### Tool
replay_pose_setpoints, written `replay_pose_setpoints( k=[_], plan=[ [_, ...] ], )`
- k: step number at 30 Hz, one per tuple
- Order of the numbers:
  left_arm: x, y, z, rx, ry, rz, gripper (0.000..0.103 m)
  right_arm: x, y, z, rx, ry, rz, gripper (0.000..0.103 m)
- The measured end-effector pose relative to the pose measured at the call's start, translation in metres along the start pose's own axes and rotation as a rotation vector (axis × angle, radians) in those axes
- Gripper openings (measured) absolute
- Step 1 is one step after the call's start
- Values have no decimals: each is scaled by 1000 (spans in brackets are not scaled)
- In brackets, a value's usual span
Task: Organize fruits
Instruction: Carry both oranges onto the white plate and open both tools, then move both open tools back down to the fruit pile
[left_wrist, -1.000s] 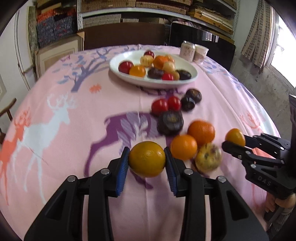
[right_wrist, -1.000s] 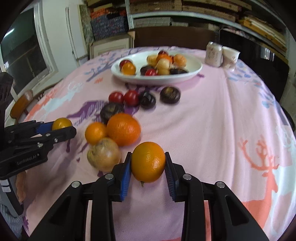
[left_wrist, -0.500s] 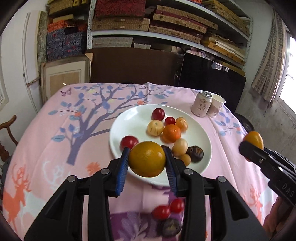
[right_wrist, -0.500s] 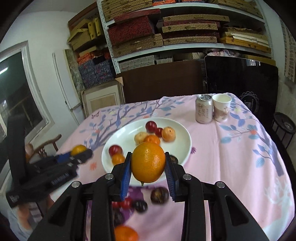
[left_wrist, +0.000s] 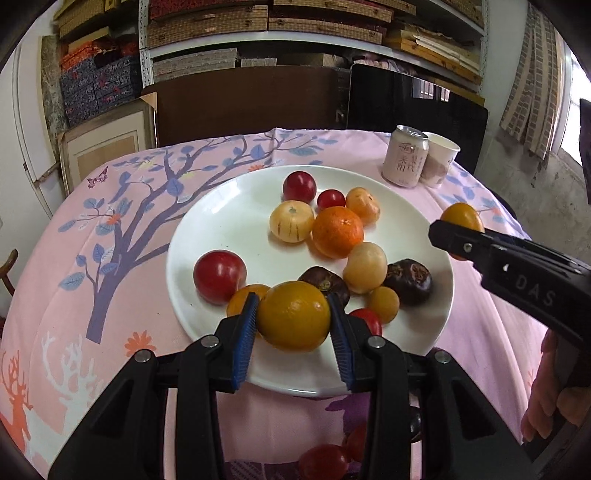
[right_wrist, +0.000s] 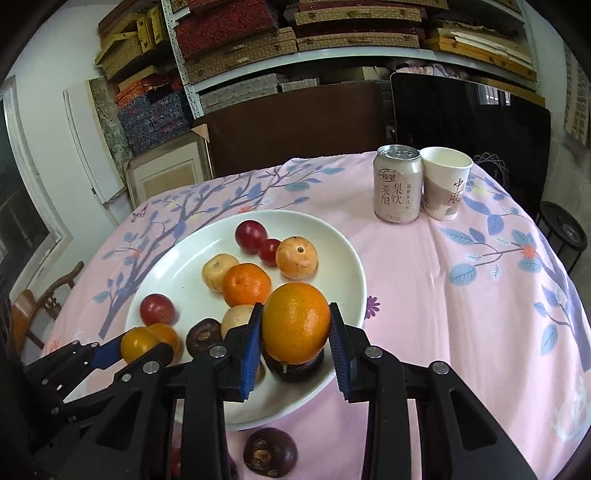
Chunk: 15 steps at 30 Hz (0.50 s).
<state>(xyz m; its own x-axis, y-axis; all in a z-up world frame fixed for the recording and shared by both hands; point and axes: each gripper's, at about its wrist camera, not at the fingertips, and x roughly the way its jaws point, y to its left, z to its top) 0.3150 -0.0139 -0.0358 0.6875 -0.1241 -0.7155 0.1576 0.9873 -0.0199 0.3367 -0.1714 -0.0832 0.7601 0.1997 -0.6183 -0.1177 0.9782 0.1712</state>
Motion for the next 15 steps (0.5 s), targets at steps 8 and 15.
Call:
replay_pose_setpoints(
  k=[8,15],
  plan=[
    [-3,-1,-4,0,-5,8,40,6,4,-6,-17,-15,-5,46],
    [-16,4,-4,-27,-66,15,76,-7,1,-4,-9,-70,-7,70]
  ],
)
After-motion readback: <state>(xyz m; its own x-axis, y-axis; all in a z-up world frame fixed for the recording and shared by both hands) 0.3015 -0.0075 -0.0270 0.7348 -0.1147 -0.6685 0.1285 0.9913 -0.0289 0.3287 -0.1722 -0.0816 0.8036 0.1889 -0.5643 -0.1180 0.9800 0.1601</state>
